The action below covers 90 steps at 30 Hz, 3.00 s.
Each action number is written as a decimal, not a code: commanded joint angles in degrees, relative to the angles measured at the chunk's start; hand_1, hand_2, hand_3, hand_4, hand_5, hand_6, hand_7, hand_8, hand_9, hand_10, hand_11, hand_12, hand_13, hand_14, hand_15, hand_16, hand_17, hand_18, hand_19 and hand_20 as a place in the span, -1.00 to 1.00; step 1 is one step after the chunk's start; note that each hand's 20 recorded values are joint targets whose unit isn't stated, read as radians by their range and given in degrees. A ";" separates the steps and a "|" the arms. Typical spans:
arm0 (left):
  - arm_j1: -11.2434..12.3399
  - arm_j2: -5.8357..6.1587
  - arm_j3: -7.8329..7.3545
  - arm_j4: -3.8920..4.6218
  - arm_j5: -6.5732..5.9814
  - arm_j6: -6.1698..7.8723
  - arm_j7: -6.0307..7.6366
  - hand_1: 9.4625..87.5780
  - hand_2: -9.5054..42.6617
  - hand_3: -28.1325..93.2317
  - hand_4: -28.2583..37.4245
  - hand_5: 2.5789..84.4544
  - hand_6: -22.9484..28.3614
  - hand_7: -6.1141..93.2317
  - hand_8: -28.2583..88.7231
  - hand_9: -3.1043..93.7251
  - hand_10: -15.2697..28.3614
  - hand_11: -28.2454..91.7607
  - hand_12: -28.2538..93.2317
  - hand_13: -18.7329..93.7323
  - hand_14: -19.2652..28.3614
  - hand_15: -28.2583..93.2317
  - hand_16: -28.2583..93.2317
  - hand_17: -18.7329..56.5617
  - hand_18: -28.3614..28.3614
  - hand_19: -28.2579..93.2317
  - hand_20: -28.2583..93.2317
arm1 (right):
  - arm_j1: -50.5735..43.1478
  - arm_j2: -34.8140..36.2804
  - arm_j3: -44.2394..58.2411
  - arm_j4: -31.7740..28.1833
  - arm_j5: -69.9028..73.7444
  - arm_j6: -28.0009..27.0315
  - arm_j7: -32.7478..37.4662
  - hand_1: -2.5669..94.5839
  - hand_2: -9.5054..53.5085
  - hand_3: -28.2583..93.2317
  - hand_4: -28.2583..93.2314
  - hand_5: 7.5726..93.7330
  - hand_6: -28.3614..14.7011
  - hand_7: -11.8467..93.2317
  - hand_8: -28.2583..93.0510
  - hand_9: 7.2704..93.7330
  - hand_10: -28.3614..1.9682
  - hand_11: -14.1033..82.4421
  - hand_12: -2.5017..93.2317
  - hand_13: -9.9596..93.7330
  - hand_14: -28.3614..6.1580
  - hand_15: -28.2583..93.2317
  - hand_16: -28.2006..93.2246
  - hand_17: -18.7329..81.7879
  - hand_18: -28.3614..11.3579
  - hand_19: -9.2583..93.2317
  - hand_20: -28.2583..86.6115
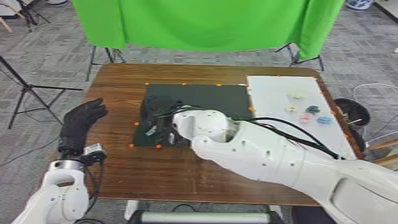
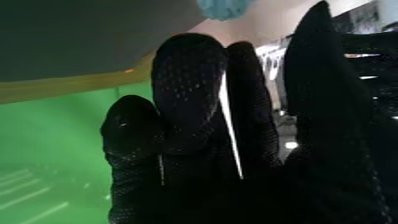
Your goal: Arrange flowers
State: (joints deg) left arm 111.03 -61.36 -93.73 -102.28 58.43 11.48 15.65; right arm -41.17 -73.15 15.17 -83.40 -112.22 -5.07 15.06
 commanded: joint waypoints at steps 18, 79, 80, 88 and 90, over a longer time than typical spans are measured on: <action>5.30 -1.45 -3.55 -2.29 -0.37 -0.60 -1.26 -0.74 -0.90 0.65 -1.00 0.17 -0.04 -0.50 -0.67 0.06 0.29 -0.21 -0.36 0.02 0.51 -0.11 -0.52 -0.33 0.47 -0.34 -0.19 | -24.89 39.52 39.08 -27.96 0.17 -4.12 6.80 -0.49 -1.00 0.50 -0.91 -0.24 0.28 -0.62 -0.61 -0.08 -0.29 -0.58 -0.58 0.68 0.11 0.31 -0.03 0.35 -0.47 0.87 0.34; 7.19 -2.14 -4.35 -3.32 0.25 -0.50 -1.22 -0.72 -0.86 0.64 -1.00 0.18 -0.08 -0.50 -0.67 0.06 0.29 -0.21 -0.36 0.02 0.51 -0.11 -0.52 -0.33 0.47 -0.34 -0.19 | -44.71 42.48 49.97 -19.76 -1.63 21.00 12.69 0.33 -1.00 0.47 -0.91 0.62 0.33 -0.24 -0.36 0.87 0.33 -0.45 -0.02 0.91 0.47 0.51 0.02 0.62 -0.27 1.00 0.42; 7.40 -1.89 -4.57 -3.45 0.19 -0.29 -1.26 -0.72 -0.86 0.63 -1.00 0.18 -0.07 -0.50 -0.67 0.06 0.29 -0.21 -0.36 0.02 0.51 -0.11 -0.52 -0.33 0.47 -0.34 -0.19 | -42.41 42.67 49.37 -20.87 -1.33 20.45 12.76 0.34 -1.00 0.47 -0.91 0.63 0.32 -0.24 -0.36 0.87 0.33 -0.45 -0.01 0.91 0.47 0.51 0.02 0.62 -0.26 1.00 0.43; 7.69 -0.85 -5.07 -3.55 0.00 -0.21 -1.83 -0.71 -0.86 0.64 -1.00 0.18 -0.07 -0.50 -0.67 0.06 0.29 -0.21 -0.36 0.02 0.51 -0.11 -0.52 -0.33 0.47 -0.34 -0.19 | -6.74 34.10 22.04 -20.94 0.95 10.83 9.19 0.35 -1.00 0.47 -0.89 0.65 0.32 -0.24 -0.36 0.87 0.30 -0.45 0.02 0.90 0.49 0.52 0.04 0.62 -0.24 1.00 0.45; 7.20 -0.80 -4.57 -3.43 0.09 -0.25 -1.88 -0.71 -0.86 0.64 -1.00 0.18 -0.07 -0.50 -0.67 0.06 0.29 -0.21 -0.36 0.02 0.51 -0.11 -0.52 -0.33 0.47 -0.34 -0.19 | -0.45 28.65 14.46 -18.21 0.81 9.35 7.44 0.35 -1.00 0.47 -0.89 0.64 0.33 -0.23 -0.36 0.87 0.28 -0.45 0.02 0.90 0.50 0.52 0.04 0.61 -0.24 1.00 0.45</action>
State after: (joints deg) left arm 118.02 -62.79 -98.71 -105.71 58.54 11.31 14.43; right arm -73.78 -30.80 50.65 -104.60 -111.83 8.75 27.89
